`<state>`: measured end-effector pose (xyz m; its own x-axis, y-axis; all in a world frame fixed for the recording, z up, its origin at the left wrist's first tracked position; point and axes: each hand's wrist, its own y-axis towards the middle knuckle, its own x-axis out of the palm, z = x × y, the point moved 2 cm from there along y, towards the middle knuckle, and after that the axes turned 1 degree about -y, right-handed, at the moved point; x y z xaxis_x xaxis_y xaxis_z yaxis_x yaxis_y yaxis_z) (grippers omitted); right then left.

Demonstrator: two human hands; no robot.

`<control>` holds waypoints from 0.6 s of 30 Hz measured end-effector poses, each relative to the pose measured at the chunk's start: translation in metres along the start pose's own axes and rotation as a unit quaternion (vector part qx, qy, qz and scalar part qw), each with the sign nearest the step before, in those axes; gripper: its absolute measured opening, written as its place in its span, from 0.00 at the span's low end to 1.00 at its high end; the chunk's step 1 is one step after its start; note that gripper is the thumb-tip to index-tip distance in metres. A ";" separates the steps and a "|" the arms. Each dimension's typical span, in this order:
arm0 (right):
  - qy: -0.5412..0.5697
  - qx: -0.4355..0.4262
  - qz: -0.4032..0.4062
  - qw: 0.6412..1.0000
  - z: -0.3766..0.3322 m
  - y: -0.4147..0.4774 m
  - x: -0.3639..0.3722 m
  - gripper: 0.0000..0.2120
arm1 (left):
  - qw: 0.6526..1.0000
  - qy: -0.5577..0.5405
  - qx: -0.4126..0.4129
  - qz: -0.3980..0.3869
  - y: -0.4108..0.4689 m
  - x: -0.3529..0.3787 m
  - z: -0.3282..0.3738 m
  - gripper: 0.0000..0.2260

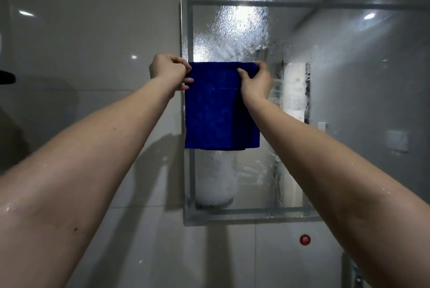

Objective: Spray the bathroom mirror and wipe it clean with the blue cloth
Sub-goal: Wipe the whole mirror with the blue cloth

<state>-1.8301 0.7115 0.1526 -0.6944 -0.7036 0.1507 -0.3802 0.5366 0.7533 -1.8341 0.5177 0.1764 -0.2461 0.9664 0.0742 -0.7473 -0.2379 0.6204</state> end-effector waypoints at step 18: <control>-0.248 -0.292 0.026 0.924 0.104 0.043 0.095 0.11 | 0.990 0.043 0.088 0.097 0.083 0.058 -0.117 0.17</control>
<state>-1.9757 0.7162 0.1327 -0.9517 -0.3068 -0.0071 -0.0460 0.1195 0.9918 -1.9826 0.5431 0.1404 -0.4312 0.8908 0.1430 -0.5637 -0.3898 0.7282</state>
